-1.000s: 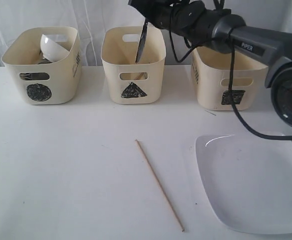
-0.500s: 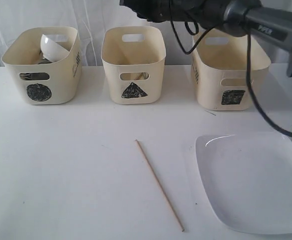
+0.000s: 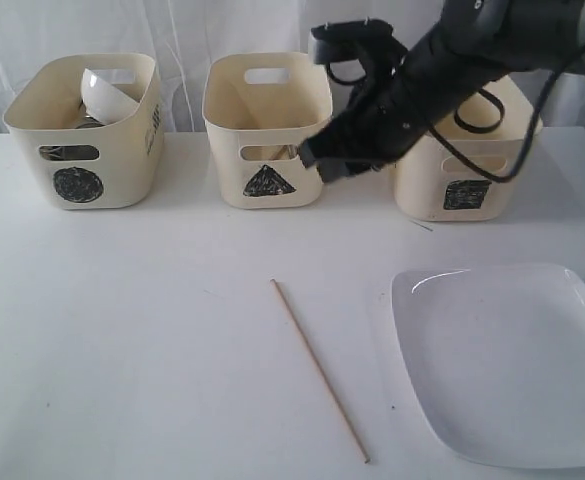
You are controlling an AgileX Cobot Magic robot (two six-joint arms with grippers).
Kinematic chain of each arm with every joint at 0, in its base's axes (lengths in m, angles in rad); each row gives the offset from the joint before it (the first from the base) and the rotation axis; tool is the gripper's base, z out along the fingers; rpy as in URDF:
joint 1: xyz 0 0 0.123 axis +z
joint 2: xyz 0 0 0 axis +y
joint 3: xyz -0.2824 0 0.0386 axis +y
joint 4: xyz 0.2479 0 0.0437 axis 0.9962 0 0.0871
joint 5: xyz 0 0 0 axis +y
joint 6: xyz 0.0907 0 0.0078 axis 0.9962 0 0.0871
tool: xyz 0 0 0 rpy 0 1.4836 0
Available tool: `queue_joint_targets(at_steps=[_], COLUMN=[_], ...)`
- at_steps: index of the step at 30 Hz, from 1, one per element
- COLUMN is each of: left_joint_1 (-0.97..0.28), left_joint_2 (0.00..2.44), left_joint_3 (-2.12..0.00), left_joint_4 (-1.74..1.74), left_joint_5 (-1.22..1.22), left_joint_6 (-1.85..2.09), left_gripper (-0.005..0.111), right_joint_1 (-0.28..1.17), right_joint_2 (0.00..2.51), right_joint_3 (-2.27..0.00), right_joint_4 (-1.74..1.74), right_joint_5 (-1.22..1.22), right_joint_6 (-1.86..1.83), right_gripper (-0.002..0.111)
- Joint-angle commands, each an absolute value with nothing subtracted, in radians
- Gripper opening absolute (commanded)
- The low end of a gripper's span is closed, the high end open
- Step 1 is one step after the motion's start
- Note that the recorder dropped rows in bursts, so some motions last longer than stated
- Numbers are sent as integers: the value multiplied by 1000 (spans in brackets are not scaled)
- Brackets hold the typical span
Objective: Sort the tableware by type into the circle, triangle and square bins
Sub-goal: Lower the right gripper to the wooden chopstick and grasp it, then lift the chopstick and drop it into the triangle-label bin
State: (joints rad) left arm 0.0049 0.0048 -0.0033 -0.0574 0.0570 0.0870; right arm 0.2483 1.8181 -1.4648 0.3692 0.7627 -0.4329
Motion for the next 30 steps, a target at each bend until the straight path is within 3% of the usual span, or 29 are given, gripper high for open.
queue_joint_targets(at_steps=[1, 11, 30], left_joint_1=[9, 9, 9], left_joint_2=[0, 0, 0], left_joint_3=[0, 0, 0], left_joint_4=[-59, -59, -59], left_joint_5=[54, 54, 54], left_joint_6=[86, 86, 86], left_gripper=[0, 0, 0], right_joint_1=[306, 492, 524], right_joint_2=[1744, 1773, 1992], right_joint_3=[-1300, -1150, -1150], right_joint_4=[274, 183, 169], right_joint_5=[831, 693, 583], right_joint_6=[-373, -246, -194], right_gripper=[30, 52, 50])
